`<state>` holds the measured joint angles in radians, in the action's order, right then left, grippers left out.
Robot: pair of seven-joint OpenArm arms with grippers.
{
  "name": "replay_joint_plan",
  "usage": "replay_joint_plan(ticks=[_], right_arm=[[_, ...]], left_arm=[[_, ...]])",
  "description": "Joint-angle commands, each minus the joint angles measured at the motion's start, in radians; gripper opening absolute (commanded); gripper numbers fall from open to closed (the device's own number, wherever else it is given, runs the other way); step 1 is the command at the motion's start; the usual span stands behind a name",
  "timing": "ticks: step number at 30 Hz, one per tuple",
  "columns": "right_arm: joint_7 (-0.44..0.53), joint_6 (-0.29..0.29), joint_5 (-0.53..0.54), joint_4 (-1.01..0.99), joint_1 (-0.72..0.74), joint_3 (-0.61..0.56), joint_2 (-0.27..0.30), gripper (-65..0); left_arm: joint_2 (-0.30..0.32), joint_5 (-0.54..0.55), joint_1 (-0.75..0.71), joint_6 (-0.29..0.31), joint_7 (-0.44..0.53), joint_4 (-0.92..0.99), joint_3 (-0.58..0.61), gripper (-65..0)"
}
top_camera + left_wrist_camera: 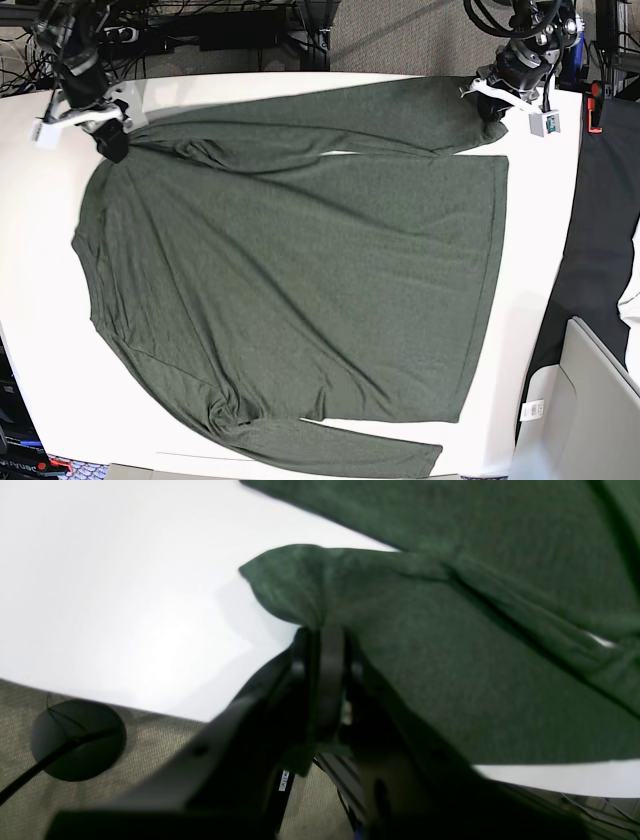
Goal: Fold the T-shirt properly
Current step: 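Pull both held shoulder corners apart to stretch the shirt taut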
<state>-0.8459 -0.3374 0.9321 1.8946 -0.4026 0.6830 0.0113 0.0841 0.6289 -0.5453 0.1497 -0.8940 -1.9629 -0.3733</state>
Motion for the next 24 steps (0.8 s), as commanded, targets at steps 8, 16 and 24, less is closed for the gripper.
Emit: replay_joint_plan(ticks=[8, 16, 24], right_arm=[[-0.032, -0.009, 0.091, 0.061, -0.071, 0.116, 0.029, -64.3], [-0.032, -0.010, 0.130, 0.072, -0.109, 0.126, 0.049, -64.3], [-0.029, -0.010, 0.112, 0.079, -0.038, 0.126, 0.049, -64.3]], left_arm=[[0.024, 0.010, -0.042, 0.001, 0.002, -0.085, -0.008, -65.0], [0.069, 0.012, -0.089, 0.001, 0.013, -0.106, -0.014, -65.0], [0.067, 0.013, -0.074, 0.003, 0.135, -0.111, -0.016, -65.0]])
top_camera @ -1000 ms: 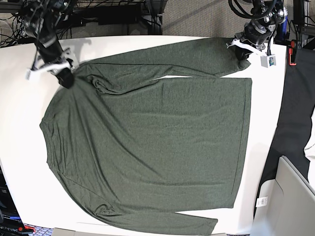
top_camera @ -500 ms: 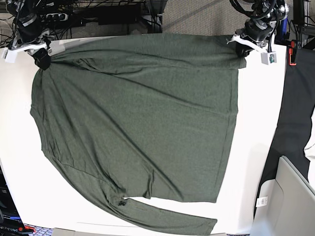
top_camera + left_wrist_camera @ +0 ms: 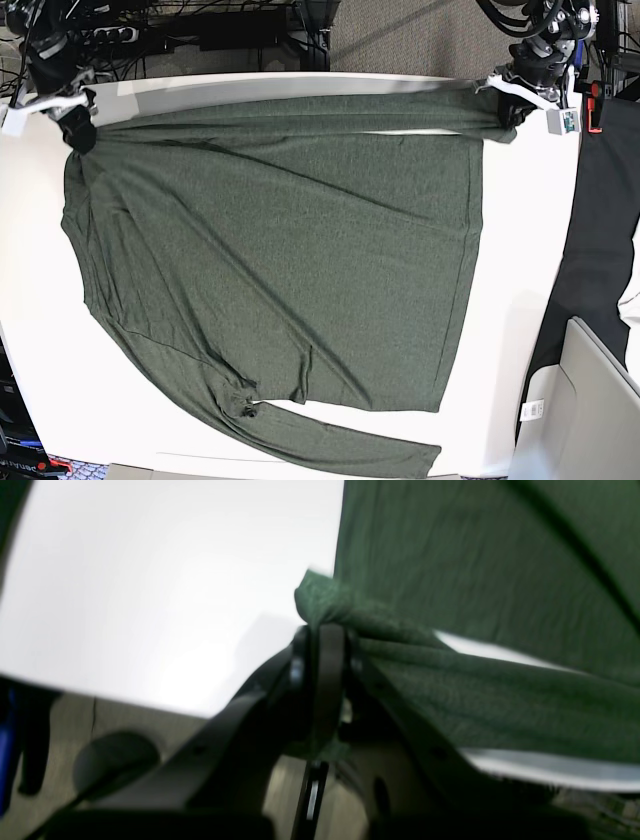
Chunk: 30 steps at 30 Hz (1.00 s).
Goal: Fold the T-shirt properly
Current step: 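Pull both held shoulder corners apart to stretch the shirt taut, then drag the held shoulder corners along the table to straighten the shirt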
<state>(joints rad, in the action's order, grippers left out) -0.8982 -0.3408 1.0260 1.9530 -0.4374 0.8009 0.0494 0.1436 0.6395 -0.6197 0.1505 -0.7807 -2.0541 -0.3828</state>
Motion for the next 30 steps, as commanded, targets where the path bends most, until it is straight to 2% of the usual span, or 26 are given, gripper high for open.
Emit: replay_joint_plan(ticks=[1, 7, 14, 23, 30], right_arm=[[0.023, -0.007, 0.001, 0.021, 0.012, 0.008, 0.011, -64.3], [0.024, -0.007, -0.082, 0.016, 0.107, 0.002, 0.007, -64.3], [0.024, -0.007, -0.203, -0.017, 0.242, 0.002, -0.010, -64.3], [0.029, -0.005, -0.264, -0.122, 0.338, 0.001, -0.018, -64.3], [0.098, -0.004, -0.341, -0.122, 0.343, -0.058, -0.021, -64.1]], left_arm=[[0.008, 0.003, 0.021, 0.002, 0.027, -0.020, -0.006, -65.0], [0.008, 0.003, 0.166, 0.002, 0.023, -0.013, 0.005, -65.0], [0.009, -0.005, 0.303, 0.002, 0.022, 0.025, 0.126, -65.0], [0.004, -0.007, 0.347, 0.002, 0.022, 0.117, 0.186, -65.0], [0.003, -0.005, 0.349, 0.002, 0.022, 0.217, 0.186, -63.8]])
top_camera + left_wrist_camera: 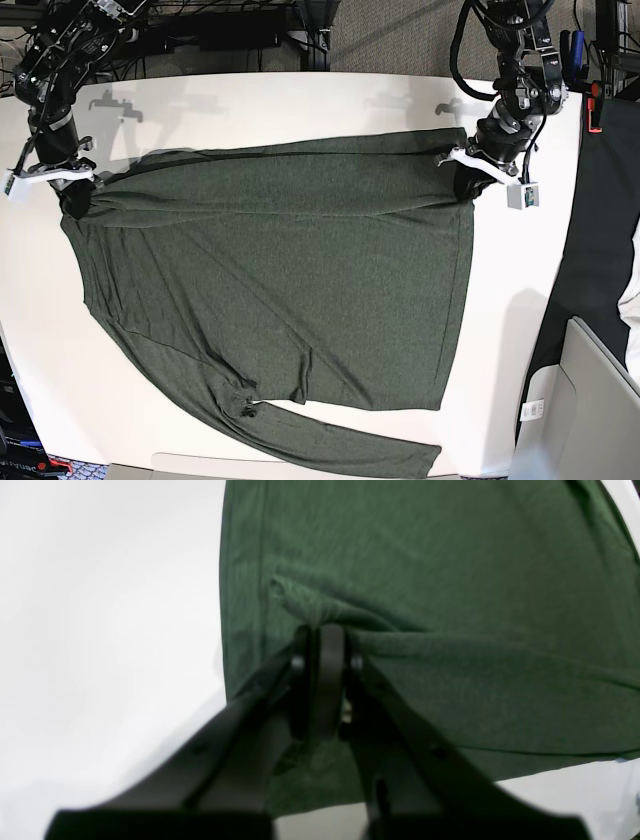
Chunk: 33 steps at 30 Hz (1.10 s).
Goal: Fold the T-shirt properly
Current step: 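Drag the held shoulder corners along the table to straighten the shirt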
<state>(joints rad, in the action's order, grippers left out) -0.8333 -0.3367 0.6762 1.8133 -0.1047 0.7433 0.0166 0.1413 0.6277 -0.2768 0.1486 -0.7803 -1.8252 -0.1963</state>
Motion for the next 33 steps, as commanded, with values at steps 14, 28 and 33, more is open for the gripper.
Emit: replay_joint_plan(ticks=[14, 28, 33], right_arm=[[0.032, 0.000, -0.016, 0.023, 0.009, -0.006, -0.007, -47.7], [0.024, 0.000, -0.017, 0.026, -0.033, -0.001, 0.003, -47.4], [0.027, 0.000, -0.017, 0.052, -0.056, -0.001, 0.003, -47.4]], left_arm=[[0.033, 0.008, 0.004, 0.004, 0.022, 0.015, 0.001, -43.5], [0.093, 0.014, -0.138, 0.004, -0.018, -0.103, -0.001, -37.1], [0.091, 0.016, -0.144, 0.004, -0.123, -0.132, -0.001, -37.1]])
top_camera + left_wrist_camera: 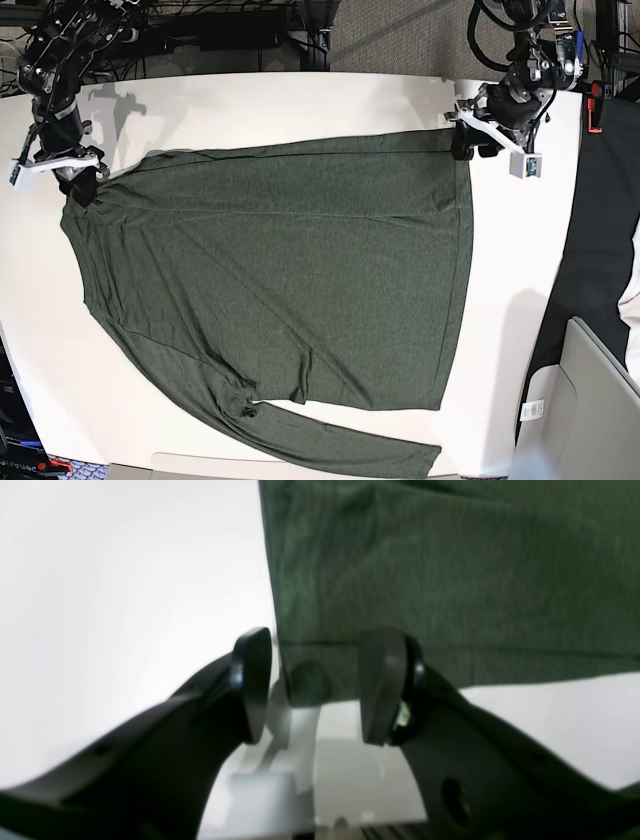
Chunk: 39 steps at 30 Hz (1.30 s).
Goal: Fold the T-shirt properly
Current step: 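Drag the held shoulder corners along the table to straighten the shirt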
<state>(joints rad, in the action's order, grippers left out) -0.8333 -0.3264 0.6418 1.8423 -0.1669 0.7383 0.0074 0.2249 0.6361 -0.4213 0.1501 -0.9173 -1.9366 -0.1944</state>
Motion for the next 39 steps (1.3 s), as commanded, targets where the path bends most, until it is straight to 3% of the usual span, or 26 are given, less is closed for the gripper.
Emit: replay_joint_plan(ticks=[1, 12, 17, 29, 39], right_arm=[[0.027, -0.010, 0.017, 0.026, 0.005, 0.004, 0.012, -47.4], [0.027, -0.010, 0.019, 0.026, 0.000, 0.004, 0.007, -47.4], [0.027, -0.010, 0.020, 0.026, 0.000, 0.004, 0.007, -47.4], [0.030, -0.010, 0.020, 0.026, -0.006, 0.004, 0.007, -47.4], [0.030, -0.010, 0.020, 0.026, -0.006, 0.004, 0.006, -47.5]], left_arm=[[0.006, 0.008, 0.000, 0.003, -0.009, -0.021, -0.003, -37.1], [-0.048, 0.006, 0.009, 0.003, -0.153, -0.016, -0.015, -37.0], [-0.088, 0.006, 0.009, 0.003, -0.159, 0.003, -0.017, -37.0], [-0.091, 0.008, 0.034, 0.003, -0.150, 0.124, -0.038, -37.1], [-0.108, 0.138, 0.092, 0.003, -0.151, 0.211, -0.078, -37.2]])
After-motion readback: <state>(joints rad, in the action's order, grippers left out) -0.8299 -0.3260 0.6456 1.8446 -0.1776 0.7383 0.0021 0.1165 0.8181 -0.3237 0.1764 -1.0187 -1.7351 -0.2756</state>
